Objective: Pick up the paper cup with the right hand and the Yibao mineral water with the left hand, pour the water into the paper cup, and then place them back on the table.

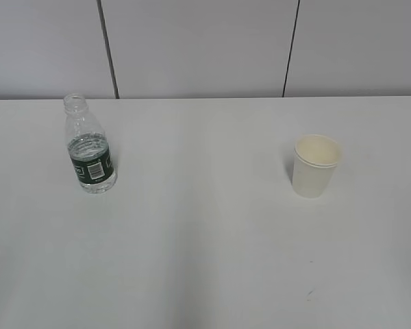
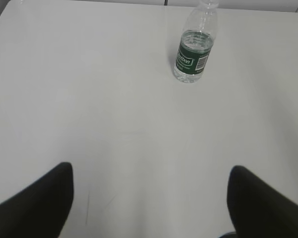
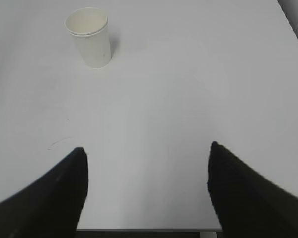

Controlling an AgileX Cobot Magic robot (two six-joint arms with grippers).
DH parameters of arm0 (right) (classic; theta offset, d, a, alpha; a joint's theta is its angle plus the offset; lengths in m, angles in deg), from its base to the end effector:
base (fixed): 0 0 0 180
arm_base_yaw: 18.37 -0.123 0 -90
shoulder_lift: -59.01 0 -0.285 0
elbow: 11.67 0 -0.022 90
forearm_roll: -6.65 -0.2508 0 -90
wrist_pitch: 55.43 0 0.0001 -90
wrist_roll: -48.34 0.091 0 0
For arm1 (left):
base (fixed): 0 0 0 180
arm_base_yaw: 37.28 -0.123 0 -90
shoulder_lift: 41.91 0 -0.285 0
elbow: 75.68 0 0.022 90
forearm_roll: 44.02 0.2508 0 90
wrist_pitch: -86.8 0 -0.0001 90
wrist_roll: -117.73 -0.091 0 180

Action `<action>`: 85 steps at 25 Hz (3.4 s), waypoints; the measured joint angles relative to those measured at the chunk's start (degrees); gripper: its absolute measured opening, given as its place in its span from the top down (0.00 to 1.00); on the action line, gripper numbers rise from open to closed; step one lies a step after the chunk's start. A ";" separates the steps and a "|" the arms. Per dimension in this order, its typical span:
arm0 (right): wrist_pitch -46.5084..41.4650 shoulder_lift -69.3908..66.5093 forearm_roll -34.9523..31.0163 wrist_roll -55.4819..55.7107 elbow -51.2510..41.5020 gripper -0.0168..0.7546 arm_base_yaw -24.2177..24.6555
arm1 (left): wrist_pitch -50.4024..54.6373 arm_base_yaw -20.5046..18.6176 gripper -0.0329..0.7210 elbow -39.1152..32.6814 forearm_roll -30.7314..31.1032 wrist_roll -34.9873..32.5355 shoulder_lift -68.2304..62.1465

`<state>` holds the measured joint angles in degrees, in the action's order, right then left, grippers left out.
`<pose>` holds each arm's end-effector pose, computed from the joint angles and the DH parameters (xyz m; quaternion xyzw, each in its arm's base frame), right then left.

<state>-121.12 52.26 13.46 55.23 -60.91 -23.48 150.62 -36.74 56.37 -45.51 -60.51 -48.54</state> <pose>-0.0095 -0.0107 0.2676 0.0186 0.8715 -0.0080 0.4899 -0.0115 -0.0020 0.2758 -0.0081 0.8588 -0.0232 0.5116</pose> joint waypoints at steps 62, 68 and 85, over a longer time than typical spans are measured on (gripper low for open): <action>63.02 -46.97 12.00 5.80 1.30 0.22 0.00 | -60.19 1.81 0.19 1.47 0.20 -7.03 -43.10; 74.11 -59.23 12.19 6.62 1.30 0.22 0.00 | -73.51 1.81 0.25 -2.65 -0.12 -7.03 -49.64; 108.08 -79.70 8.14 6.84 -7.66 0.22 0.00 | -93.07 6.13 0.29 -15.06 8.19 5.49 -60.96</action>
<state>-13.04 -27.43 21.60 62.07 -68.57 -23.48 57.55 -30.61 41.31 -37.32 -55.02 -109.50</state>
